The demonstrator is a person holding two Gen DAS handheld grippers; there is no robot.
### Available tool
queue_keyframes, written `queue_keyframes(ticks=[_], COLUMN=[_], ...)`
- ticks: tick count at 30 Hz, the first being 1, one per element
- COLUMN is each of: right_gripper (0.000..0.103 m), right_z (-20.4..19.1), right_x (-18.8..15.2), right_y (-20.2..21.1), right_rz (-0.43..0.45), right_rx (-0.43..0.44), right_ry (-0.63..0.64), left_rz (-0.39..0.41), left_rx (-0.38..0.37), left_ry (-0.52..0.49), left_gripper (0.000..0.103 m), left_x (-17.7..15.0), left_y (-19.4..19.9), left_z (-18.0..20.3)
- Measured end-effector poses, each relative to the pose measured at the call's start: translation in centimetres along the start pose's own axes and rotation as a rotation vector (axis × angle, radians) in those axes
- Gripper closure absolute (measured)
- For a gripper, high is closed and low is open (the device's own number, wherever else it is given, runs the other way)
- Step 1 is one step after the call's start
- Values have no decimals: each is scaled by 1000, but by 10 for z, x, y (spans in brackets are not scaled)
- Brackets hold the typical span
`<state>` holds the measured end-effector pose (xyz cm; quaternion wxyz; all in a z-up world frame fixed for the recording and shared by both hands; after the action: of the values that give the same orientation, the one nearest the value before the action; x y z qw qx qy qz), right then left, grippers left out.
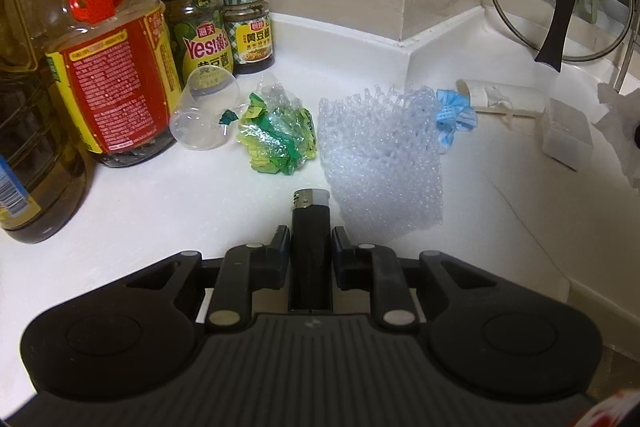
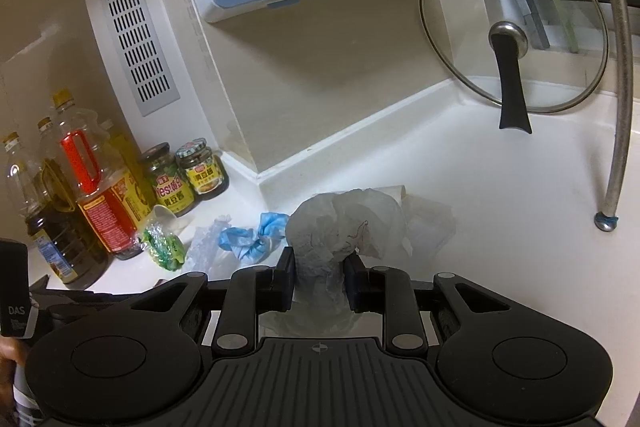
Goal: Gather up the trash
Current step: 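Grasp the black lighter with the left gripper while the right grasps the white tissue, then carry the lighter and tissue over the wastebasket and open both grippers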
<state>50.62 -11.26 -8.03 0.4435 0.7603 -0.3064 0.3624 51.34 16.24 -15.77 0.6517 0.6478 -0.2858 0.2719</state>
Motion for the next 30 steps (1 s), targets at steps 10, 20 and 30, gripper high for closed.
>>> queue_keyframes(ticks=[10,20,30], right_gripper=[77,77,77], right_z=[-4,-15,-39], right_x=[-5,-16,-48], right_y=[20,54,97], right_rz=[5,8,-36], right_rx=[36,103,219], right_ry=[11,24,49], left_rz=[41,111,163], left_rx=[26,35,22], left_ry=[24,65,98], left_gripper=[84,84,84], left_x=[-5,-16,-45], left_y=[36,101,174], left_z=[0,5,33])
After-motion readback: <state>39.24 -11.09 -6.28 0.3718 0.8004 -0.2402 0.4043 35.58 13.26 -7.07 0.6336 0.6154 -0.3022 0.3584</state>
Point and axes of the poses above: each gripper's, at about its wrist camera, not at the fingertips, and y roughly against the way its jaws point, z to its right, x to its top, the point moved 10 cm from there along -y, roughly the way its jaws point, and after that the axes turned 1 degree about -z, right-handed, at the moved point
